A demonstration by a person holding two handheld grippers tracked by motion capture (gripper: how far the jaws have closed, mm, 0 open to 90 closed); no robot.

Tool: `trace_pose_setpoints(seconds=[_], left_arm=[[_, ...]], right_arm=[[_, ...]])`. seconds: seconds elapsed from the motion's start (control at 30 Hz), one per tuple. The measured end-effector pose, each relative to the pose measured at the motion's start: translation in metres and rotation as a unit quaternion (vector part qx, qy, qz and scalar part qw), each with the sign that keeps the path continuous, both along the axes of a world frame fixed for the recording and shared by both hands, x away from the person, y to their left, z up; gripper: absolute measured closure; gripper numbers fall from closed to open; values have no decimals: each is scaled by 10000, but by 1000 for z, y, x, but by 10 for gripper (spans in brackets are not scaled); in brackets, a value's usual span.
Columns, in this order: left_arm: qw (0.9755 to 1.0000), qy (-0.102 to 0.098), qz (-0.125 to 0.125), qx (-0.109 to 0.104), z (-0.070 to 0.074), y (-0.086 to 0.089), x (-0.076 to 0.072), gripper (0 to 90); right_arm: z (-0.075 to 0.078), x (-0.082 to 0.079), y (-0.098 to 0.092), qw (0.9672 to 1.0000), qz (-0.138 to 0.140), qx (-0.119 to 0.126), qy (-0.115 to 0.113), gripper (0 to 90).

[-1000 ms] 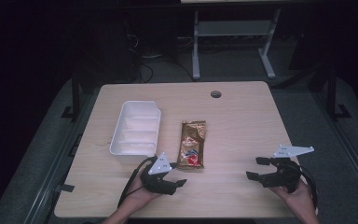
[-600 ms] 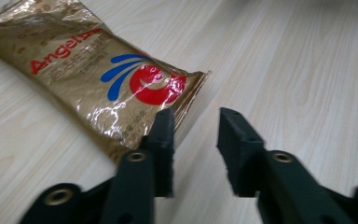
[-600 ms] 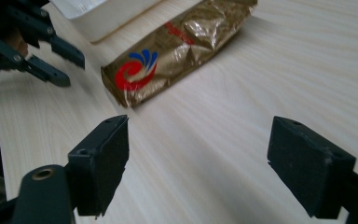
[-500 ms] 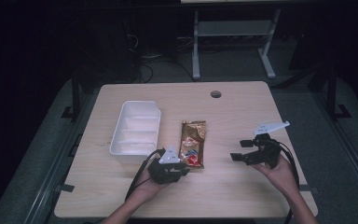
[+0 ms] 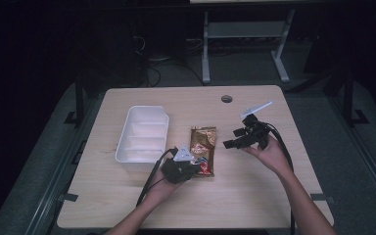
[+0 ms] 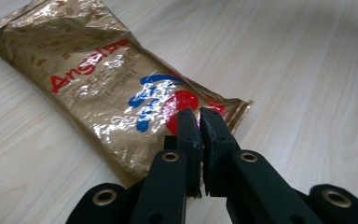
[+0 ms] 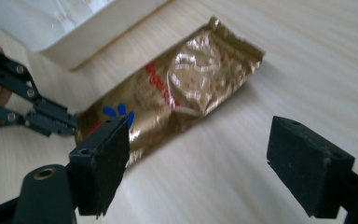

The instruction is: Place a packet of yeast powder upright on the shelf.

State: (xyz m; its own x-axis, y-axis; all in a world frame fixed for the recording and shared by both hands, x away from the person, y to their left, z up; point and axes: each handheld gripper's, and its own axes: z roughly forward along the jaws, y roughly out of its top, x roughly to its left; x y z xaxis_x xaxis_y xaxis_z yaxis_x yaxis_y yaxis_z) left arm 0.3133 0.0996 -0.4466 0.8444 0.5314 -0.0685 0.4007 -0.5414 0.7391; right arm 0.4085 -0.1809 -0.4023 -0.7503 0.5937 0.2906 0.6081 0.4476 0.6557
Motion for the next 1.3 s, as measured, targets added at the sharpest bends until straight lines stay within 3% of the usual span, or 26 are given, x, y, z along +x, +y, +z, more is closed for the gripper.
trace_pose_setpoints(seconds=[0.2,0.33,0.4,0.57,0.77,0.9,1.1,1.2,1.3], left_arm=[[9999,131,26,29,-4,0,3,862],[9999,154,-5,-43,-3,-1,3,858],[9998,175,12,29,-5,-1,4,858],[9997,263,22,2,-8,-1,5,843],[9997,235,21,18,-9,-1,4,840],[9998,217,2,24,-9,-1,5,840],[9996,270,25,-21,-8,-1,4,822],[9996,215,112,-163,-5,1,3,769],[9989,224,208,-364,-2,4,4,716]], right_arm=[[2,27,21,9999,16,-29,139,219],[-6,47,32,9995,-99,-56,310,242],[-12,57,38,9985,-169,-77,506,242],[-24,67,50,9979,-317,-117,549,272],[-44,76,54,9952,-465,-321,794,291],[-48,78,57,9954,-335,-190,874,463],[-46,73,64,9966,-121,-282,761,851],[-41,70,64,9968,-3,-435,663,896],[-31,65,58,9978,84,-362,554,898]])
